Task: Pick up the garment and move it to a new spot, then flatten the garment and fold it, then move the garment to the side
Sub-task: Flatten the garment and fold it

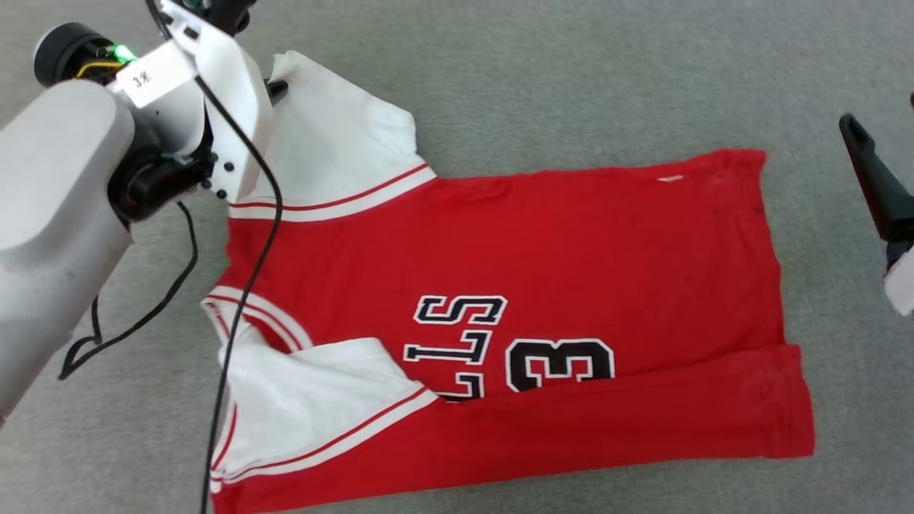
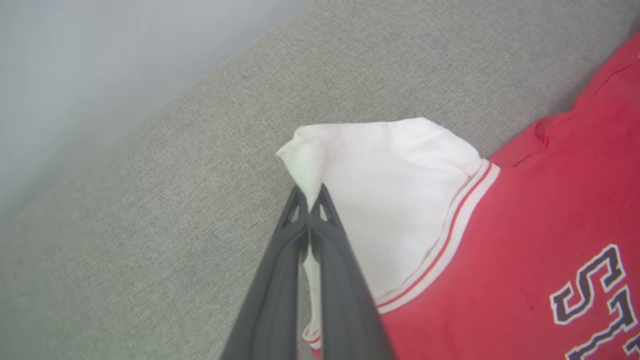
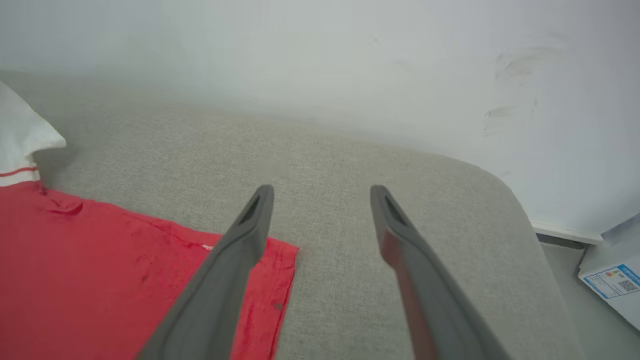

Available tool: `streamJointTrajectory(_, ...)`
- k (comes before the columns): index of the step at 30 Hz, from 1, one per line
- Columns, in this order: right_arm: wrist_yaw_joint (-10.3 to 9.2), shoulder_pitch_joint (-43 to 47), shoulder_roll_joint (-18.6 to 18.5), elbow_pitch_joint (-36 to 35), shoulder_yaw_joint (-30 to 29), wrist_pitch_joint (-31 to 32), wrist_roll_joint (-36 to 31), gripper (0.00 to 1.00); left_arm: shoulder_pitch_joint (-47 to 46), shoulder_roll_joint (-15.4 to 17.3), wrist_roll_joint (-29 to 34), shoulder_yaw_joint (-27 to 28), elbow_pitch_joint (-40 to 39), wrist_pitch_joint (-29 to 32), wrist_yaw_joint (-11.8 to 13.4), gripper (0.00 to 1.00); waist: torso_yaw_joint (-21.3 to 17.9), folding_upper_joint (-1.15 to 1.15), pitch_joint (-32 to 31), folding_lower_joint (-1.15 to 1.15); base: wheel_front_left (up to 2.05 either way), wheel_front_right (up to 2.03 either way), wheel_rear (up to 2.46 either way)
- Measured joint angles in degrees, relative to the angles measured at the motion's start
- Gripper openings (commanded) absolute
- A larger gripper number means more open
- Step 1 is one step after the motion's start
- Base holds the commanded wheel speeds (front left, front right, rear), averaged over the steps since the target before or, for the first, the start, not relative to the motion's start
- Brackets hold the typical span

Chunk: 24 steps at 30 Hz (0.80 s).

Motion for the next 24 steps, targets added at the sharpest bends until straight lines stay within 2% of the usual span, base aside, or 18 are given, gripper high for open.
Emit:
streamJointTrajectory(7,0.00,-6.16,-9.44,5.53,8.40,20.89,9.73,1.00,2.94,1.18,1.07,-0.32,-5.99,-3.05,1.41,0.00,3.07,0.00,-1.55,0.00,0.00,0.00,0.00)
streamJointTrajectory(11,0.00,-10.61,-11.67,8.64,13.38,29.29,12.30,1.00,3.96,1.55,1.49,-0.33,-8.79,-4.16,2.59,0.00,4.36,0.00,-1.14,0.00,0.00,0.00,0.00)
streamJointTrajectory(16,0.00,-15.74,-11.88,13.93,18.30,33.00,12.07,1.00,4.18,0.78,1.97,-0.29,-10.84,-5.59,3.48,0.00,5.82,0.00,0.35,0.00,0.00,0.00,0.00)
streamJointTrajectory(24,0.00,-21.15,-9.00,25.08,23.77,30.34,11.05,1.00,4.24,0.25,2.52,-0.08,-12.54,-7.39,4.14,0.00,7.74,0.00,3.51,0.00,0.00,0.00,0.00)
